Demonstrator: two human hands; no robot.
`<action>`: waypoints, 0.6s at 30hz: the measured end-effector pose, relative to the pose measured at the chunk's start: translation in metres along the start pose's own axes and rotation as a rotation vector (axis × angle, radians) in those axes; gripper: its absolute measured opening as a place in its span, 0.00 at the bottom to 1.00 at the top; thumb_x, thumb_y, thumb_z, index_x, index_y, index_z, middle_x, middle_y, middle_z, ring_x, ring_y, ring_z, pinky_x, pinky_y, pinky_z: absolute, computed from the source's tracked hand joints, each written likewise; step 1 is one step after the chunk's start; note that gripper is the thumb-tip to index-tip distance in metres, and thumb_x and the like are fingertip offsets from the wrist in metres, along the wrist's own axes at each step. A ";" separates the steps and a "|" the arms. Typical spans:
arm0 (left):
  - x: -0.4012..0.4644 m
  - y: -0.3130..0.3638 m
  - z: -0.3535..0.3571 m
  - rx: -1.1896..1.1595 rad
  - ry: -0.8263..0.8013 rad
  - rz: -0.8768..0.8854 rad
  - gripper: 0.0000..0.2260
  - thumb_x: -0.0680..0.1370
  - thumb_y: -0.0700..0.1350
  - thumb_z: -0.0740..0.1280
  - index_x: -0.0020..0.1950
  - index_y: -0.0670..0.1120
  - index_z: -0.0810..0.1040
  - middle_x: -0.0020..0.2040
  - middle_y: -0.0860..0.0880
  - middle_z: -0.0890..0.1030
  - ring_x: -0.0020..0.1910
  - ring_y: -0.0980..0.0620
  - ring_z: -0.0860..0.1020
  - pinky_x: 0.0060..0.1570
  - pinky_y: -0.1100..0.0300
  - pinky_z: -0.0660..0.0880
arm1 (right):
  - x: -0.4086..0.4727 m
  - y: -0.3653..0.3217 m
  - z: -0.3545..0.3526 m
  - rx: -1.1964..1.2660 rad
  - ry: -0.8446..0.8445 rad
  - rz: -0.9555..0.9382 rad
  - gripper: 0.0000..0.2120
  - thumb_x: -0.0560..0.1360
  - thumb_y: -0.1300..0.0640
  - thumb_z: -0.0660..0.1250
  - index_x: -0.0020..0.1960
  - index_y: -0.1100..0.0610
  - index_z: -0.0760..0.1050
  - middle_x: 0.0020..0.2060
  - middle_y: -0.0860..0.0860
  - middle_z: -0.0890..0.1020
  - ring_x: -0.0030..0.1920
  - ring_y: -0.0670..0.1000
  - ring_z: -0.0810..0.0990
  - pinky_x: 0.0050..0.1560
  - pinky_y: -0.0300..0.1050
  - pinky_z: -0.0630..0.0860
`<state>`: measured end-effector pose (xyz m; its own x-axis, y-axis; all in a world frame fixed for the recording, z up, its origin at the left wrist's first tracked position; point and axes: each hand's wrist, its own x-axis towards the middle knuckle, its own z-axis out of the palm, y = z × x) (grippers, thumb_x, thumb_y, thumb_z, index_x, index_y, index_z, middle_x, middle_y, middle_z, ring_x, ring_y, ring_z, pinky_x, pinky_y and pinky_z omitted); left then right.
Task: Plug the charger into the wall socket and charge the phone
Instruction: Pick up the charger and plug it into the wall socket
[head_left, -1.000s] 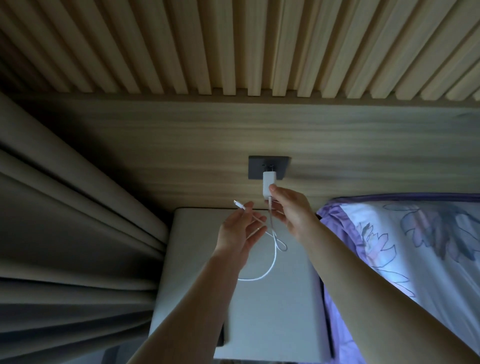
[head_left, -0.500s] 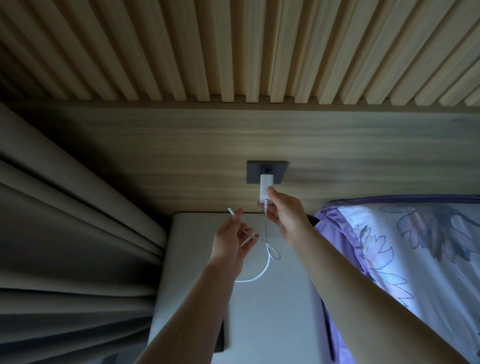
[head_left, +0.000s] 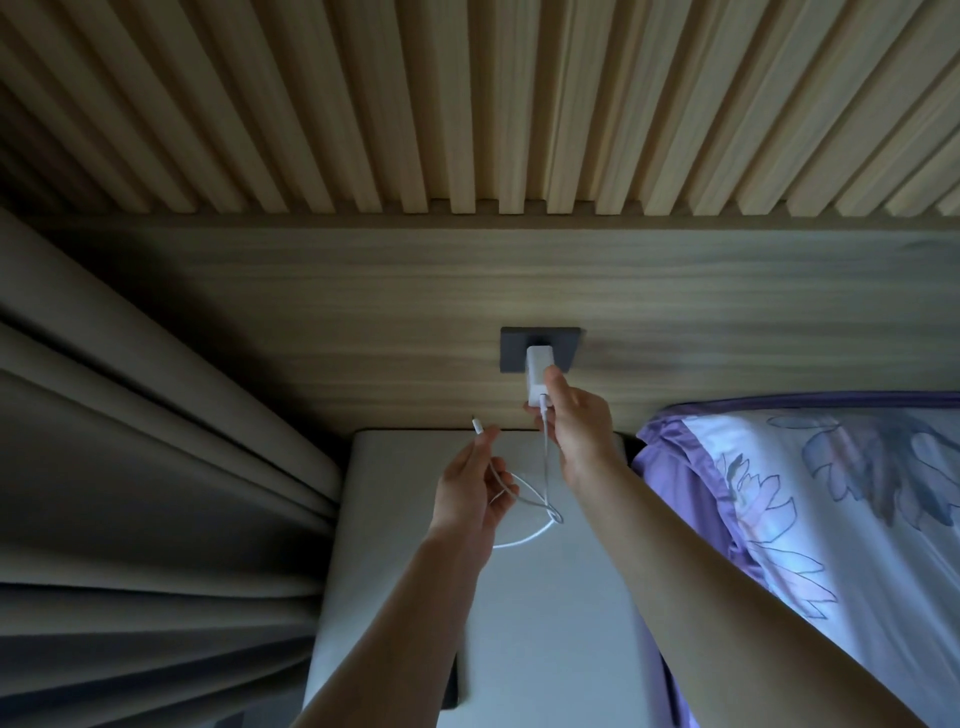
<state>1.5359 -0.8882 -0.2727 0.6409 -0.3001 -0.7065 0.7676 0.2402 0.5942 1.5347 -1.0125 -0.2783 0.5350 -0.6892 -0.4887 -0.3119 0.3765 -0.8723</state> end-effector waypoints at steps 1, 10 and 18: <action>0.000 0.001 0.001 0.000 -0.008 0.002 0.05 0.75 0.45 0.69 0.42 0.46 0.81 0.26 0.50 0.73 0.24 0.55 0.72 0.25 0.63 0.73 | -0.001 0.000 0.001 0.010 0.008 -0.001 0.18 0.73 0.46 0.65 0.32 0.59 0.77 0.32 0.54 0.82 0.36 0.53 0.76 0.46 0.49 0.73; 0.004 0.001 0.001 0.035 -0.017 -0.004 0.05 0.74 0.46 0.70 0.46 0.46 0.83 0.27 0.50 0.74 0.25 0.55 0.73 0.28 0.63 0.74 | 0.004 -0.006 -0.001 0.051 -0.012 0.009 0.16 0.72 0.49 0.68 0.31 0.58 0.77 0.31 0.54 0.82 0.38 0.54 0.79 0.51 0.51 0.76; -0.003 -0.010 -0.004 0.042 0.008 0.015 0.06 0.76 0.45 0.67 0.46 0.44 0.80 0.28 0.49 0.73 0.24 0.55 0.72 0.25 0.64 0.71 | 0.000 -0.005 -0.003 0.007 -0.091 0.039 0.19 0.73 0.41 0.64 0.41 0.57 0.78 0.33 0.52 0.83 0.34 0.50 0.81 0.44 0.46 0.76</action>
<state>1.5267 -0.8859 -0.2780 0.6522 -0.2897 -0.7005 0.7572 0.2059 0.6199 1.5336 -1.0167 -0.2745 0.5920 -0.6149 -0.5209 -0.3280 0.4066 -0.8527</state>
